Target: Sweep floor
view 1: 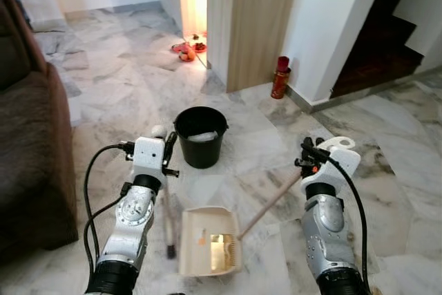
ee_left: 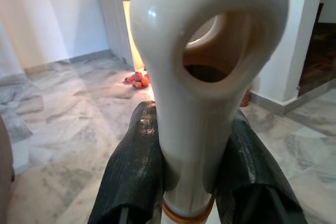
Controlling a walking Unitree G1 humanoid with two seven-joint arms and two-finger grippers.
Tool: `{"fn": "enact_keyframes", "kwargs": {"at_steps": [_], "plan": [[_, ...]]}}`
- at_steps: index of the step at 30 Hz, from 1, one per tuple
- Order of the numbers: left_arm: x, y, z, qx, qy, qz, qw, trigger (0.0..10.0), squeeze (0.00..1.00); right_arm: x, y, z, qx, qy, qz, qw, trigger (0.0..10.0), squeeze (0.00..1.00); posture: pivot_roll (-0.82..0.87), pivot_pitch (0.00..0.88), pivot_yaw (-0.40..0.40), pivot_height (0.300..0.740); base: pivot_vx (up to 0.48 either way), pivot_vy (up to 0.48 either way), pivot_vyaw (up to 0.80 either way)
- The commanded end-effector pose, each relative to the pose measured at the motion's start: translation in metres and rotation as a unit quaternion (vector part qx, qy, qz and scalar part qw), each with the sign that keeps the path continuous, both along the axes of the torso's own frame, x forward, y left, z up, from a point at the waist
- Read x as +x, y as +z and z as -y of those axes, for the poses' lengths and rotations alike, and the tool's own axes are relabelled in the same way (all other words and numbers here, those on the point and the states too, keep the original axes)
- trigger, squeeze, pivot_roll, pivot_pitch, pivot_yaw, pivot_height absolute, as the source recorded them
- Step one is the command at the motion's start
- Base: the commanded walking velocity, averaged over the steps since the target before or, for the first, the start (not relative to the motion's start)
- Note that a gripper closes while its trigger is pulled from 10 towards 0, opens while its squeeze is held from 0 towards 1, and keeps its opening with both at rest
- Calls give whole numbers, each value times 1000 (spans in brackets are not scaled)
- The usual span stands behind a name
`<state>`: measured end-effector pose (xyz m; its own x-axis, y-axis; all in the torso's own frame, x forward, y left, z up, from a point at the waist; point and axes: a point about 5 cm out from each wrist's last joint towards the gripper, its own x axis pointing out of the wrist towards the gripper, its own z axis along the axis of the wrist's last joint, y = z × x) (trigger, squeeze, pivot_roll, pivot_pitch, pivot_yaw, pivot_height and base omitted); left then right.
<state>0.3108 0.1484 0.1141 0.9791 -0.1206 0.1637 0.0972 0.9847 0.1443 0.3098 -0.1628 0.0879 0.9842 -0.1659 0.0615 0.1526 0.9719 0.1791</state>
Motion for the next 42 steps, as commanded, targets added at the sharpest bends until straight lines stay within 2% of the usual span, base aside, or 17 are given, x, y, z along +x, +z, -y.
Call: {"fn": "enact_keyframes", "kwargs": {"at_steps": [1,10,26,31,42], "plan": [[0,13,-2,8,1,30,1000,10000,0,3,6,-1,9,1,15,1000,10000,0,43,0,-51,740,0,0,0],[1,14,-6,10,15,31,999,10000,0,5,8,-4,5,9,17,1000,10000,0,49,0,-55,740,99,0,0],[0,12,-9,7,25,26,999,10000,0,5,9,-5,-2,16,19,1000,10000,0,47,0,-60,740,379,0,0],[1,13,-10,7,28,27,999,10000,0,6,9,-8,0,23,20,1000,10000,0,52,0,-60,740,382,0,569],[1,12,-10,7,29,25,999,10000,0,6,8,-9,5,27,18,999,10000,0,52,0,-60,740,381,0,0]]}}
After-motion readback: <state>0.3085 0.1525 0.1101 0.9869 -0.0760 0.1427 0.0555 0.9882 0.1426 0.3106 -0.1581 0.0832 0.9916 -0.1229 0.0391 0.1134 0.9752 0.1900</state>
